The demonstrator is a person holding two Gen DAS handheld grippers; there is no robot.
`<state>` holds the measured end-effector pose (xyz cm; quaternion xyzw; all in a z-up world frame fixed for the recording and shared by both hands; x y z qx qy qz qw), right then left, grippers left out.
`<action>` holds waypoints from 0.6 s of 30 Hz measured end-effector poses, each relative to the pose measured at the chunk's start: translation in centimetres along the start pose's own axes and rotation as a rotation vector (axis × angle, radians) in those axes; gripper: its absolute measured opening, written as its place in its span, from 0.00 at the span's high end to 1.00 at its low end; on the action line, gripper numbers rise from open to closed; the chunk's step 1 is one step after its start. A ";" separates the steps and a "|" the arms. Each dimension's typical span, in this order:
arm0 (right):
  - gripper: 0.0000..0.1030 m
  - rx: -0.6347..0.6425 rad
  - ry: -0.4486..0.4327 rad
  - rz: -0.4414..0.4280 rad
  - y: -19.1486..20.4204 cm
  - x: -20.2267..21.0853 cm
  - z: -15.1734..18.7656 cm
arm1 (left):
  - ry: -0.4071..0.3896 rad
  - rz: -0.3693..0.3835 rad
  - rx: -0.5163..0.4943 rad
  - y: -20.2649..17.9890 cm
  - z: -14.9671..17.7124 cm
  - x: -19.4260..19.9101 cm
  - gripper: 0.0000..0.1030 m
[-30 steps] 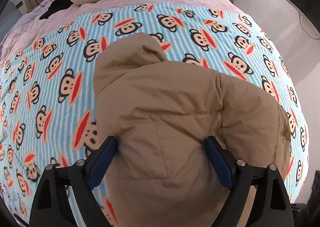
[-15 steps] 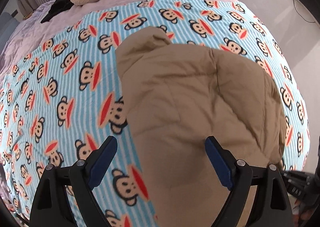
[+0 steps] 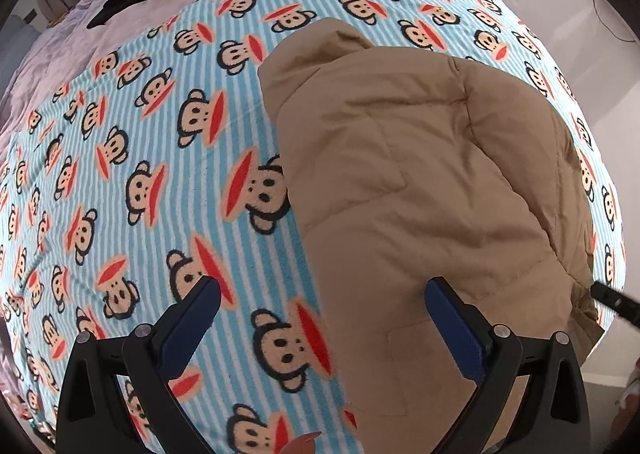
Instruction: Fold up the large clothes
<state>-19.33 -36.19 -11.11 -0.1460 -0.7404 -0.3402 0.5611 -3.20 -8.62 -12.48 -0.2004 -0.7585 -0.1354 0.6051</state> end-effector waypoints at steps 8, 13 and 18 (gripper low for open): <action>0.21 0.021 0.002 0.007 -2.2 0.3 -3.5 | 0.018 0.036 0.053 0.2 -0.2 -0.3 0.01; 0.00 0.031 0.079 -0.095 -4.2 -1.4 -5.4 | 0.050 0.130 0.111 1.2 -0.2 -1.2 0.01; 0.00 0.038 0.131 -0.212 -4.4 -3.2 -6.8 | 0.124 0.363 0.174 2.1 -0.1 -2.8 0.01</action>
Point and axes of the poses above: each gripper's, at about its wrist camera, not at the fingertips, and x roughly against the way its jaws point, y to its left, z to its underside, the point moved 2 cm from there along -x, roughly the way its jaws point, and after that the axes turned 1 degree about y, right-handed, at the moved point
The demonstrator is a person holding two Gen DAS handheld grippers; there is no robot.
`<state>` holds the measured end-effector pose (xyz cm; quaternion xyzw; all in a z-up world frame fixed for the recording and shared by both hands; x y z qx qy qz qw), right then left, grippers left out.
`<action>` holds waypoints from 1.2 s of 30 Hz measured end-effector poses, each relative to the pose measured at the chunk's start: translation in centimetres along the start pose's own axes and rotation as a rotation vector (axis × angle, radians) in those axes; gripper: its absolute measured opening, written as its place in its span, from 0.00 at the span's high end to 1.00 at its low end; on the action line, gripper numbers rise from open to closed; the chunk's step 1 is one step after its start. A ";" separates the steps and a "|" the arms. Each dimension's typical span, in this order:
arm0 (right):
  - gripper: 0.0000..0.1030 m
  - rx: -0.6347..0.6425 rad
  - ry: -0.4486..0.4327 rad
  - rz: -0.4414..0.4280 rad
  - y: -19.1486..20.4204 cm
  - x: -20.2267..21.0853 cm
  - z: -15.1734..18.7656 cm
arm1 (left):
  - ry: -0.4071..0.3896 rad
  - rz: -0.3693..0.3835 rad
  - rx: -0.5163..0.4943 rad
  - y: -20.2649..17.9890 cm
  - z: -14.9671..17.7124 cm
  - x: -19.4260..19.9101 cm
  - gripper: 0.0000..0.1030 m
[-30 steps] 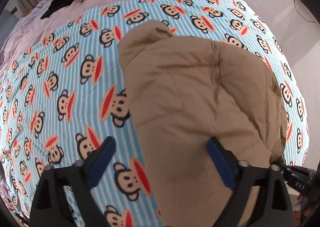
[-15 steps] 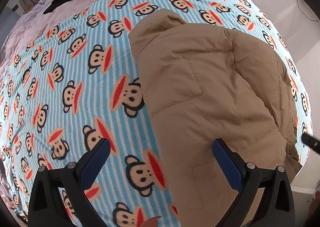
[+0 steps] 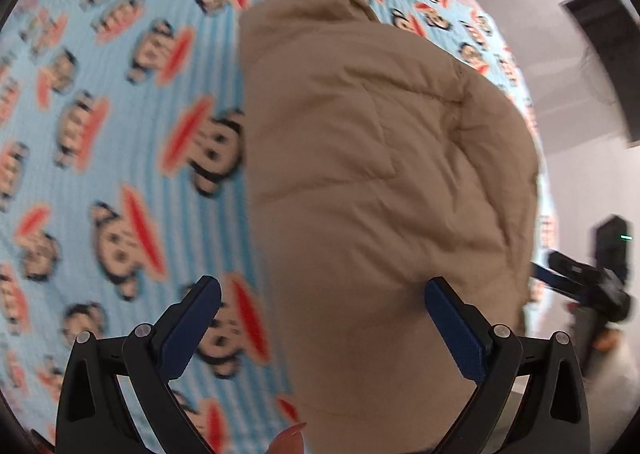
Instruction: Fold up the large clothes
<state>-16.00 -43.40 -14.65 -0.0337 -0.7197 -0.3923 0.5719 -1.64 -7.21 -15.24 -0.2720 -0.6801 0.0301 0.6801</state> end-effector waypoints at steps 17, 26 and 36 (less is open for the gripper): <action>0.00 0.090 0.285 -0.197 -0.3 -9.2 -4.1 | 0.131 0.388 0.122 2.6 -1.9 -7.6 0.00; 0.14 0.008 0.273 -0.282 0.3 -10.7 -4.3 | 0.066 0.312 0.128 -0.9 -1.2 -6.7 0.12; 0.50 0.046 0.170 -0.327 5.2 -7.1 -2.8 | -0.042 0.357 0.025 -0.8 -1.9 -1.2 0.23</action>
Point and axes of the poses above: each gripper's, at about its wrist camera, not at the fingertips, and x roughly against the way its jaws point, y to its left, z to its underside, the point moved 2 cm from there along -x, roughly the way its jaws point, and after that the axes turned 1 degree about y, right-handed, at the moved point
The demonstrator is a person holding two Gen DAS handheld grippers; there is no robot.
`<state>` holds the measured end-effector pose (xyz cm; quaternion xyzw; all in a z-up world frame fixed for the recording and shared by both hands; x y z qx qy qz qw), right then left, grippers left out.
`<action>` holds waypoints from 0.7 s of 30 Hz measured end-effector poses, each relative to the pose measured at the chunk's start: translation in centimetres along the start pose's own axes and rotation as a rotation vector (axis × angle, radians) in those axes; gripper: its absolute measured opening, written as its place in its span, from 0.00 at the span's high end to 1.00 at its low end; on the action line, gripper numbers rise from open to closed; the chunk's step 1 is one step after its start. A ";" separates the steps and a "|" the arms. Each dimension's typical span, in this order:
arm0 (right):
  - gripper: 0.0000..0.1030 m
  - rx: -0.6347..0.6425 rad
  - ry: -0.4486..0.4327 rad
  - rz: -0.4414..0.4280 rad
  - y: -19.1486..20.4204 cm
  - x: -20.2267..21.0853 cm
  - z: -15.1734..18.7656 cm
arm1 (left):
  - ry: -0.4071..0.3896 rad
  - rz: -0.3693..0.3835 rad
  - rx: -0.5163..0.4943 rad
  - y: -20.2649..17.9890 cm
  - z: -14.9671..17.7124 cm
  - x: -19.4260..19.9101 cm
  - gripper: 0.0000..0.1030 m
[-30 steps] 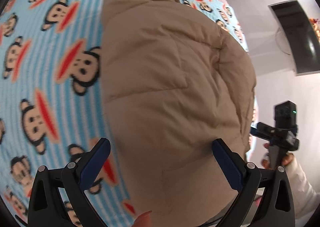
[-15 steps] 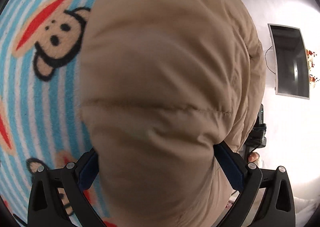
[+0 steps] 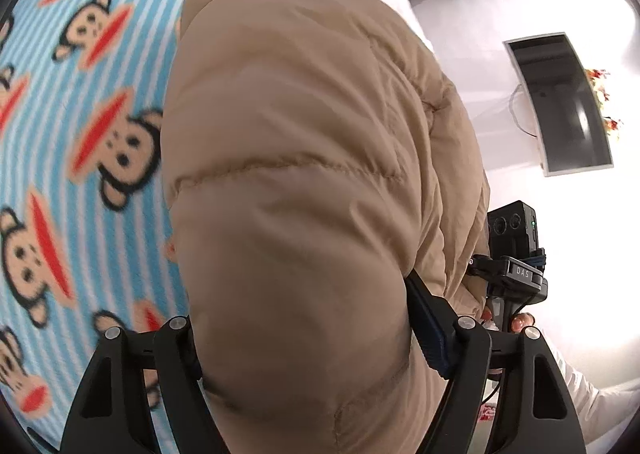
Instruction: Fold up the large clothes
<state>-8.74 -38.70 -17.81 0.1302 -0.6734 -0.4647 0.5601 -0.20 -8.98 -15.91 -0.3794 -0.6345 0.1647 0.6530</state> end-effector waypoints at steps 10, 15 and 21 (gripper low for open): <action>0.49 0.061 -0.064 -0.041 10.5 -7.9 0.2 | -0.087 -0.059 -0.054 7.7 -4.5 12.0 0.23; 0.49 0.108 -0.015 -0.077 15.9 -16.8 -2.4 | -0.168 -0.152 -0.028 13.7 -7.2 18.3 0.23; 0.49 0.118 0.034 -0.054 19.6 -27.2 -5.1 | -0.215 -0.276 0.085 25.1 -10.2 21.2 0.20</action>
Point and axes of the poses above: each gripper's, at about its wrist camera, not at the fingertips, and x roughly against the way its jaws point, y to its left, z to its underside, the point moved 2 cm from there along -x, roughly the way its jaws point, and after that the axes turned 1 degree about y, right-handed, at the moved point
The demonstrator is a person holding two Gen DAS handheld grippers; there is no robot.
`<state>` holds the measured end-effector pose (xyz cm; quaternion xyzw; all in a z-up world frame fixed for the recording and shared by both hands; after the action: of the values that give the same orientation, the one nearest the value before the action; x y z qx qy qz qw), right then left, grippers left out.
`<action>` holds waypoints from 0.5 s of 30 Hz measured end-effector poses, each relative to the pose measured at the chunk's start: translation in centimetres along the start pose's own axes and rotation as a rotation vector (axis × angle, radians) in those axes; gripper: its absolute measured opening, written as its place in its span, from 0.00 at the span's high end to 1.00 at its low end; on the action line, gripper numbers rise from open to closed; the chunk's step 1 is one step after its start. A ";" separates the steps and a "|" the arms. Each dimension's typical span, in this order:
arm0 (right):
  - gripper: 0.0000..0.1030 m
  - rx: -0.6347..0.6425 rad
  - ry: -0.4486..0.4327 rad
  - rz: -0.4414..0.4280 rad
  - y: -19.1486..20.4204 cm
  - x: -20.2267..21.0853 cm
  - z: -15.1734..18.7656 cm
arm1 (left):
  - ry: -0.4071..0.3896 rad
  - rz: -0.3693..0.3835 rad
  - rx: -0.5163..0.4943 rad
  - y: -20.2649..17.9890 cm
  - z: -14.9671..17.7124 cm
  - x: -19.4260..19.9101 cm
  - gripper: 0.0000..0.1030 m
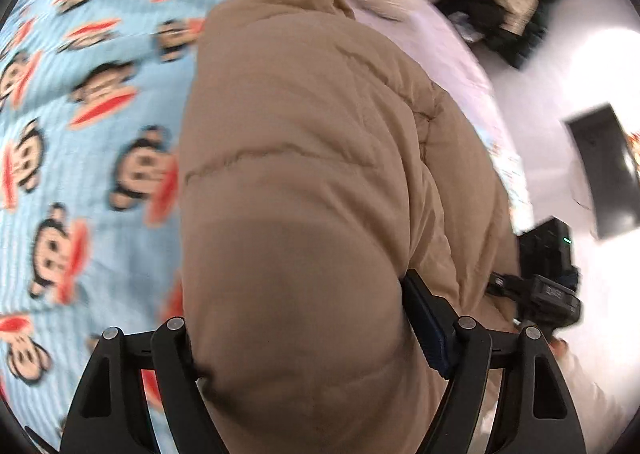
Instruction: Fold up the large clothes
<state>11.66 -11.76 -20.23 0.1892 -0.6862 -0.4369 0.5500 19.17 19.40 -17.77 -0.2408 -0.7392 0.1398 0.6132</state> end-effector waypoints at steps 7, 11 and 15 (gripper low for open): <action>0.38 -0.068 0.005 0.147 0.5 -1.8 0.2 | -0.079 -0.147 0.001 3.1 -0.1 2.8 0.23; 0.39 0.012 -0.107 0.357 3.9 2.6 0.7 | -0.181 -0.220 -0.097 2.7 -1.9 6.7 0.27; 0.74 0.084 -0.197 0.326 8.3 5.6 2.2 | -0.217 -0.242 -0.145 1.9 -5.1 6.1 0.27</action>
<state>9.68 -10.54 -10.21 0.0547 -0.7760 -0.3292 0.5353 23.69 23.79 -12.57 -0.1771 -0.8329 0.0363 0.5231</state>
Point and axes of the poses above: each gripper's, at about its wrist camera, not at the fingertips, and x roughly against the way its jaws point, y to its left, z to its underside, the point moved 2 cm from there along -x, roughly the way its jaws point, and after that the axes turned 1 degree about y, right-handed, at the moved point
